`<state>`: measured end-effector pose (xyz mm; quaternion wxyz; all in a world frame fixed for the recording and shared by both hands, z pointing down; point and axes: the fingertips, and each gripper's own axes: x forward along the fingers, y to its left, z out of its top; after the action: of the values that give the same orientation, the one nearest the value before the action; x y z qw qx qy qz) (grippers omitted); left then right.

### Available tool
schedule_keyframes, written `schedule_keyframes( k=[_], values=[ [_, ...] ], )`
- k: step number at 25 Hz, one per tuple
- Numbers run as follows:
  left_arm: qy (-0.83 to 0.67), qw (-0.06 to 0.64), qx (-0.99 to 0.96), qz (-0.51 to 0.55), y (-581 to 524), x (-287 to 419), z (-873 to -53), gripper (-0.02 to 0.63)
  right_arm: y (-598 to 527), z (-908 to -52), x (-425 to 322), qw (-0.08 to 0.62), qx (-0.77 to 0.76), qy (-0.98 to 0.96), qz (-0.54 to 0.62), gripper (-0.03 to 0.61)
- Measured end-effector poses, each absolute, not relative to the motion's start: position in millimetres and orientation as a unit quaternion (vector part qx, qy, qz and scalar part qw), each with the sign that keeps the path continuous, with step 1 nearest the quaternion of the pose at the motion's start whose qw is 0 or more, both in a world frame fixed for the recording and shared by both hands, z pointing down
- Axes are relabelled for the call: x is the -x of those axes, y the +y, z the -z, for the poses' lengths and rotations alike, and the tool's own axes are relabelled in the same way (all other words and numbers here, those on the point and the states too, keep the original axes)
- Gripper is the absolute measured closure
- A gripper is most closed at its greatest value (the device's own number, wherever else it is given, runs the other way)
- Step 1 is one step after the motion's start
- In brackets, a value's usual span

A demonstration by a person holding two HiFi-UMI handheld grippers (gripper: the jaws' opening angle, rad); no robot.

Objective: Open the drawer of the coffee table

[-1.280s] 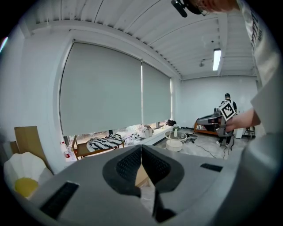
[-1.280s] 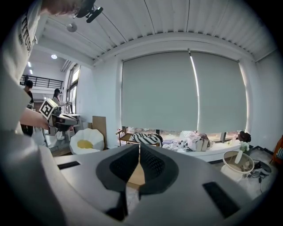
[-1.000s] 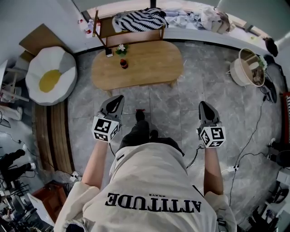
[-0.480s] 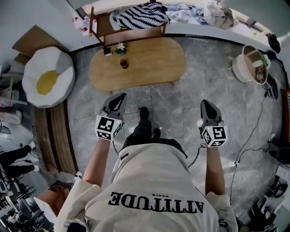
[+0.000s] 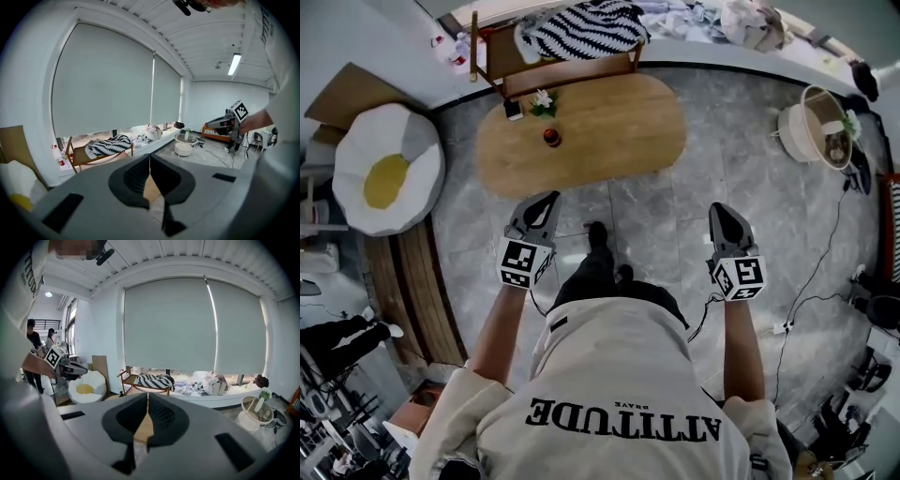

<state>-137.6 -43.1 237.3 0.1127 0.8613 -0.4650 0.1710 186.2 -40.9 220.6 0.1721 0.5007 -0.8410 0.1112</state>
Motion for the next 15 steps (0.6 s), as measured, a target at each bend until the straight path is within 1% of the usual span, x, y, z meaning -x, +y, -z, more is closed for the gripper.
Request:
schedule_keyframes(
  k=[6, 15],
  values=[
    [-0.453, 0.117, -0.866, -0.176, -72, 157, -251, 0.592, -67, -227, -165, 0.184, -0.506, -0.835, -0.115, 0.558],
    [-0.431, 0.125, -0.876, -0.175, -87, 161, -270, 0.592, -81, -248, -149, 0.193, -0.507, -0.829, -0.137, 0.557]
  ],
)
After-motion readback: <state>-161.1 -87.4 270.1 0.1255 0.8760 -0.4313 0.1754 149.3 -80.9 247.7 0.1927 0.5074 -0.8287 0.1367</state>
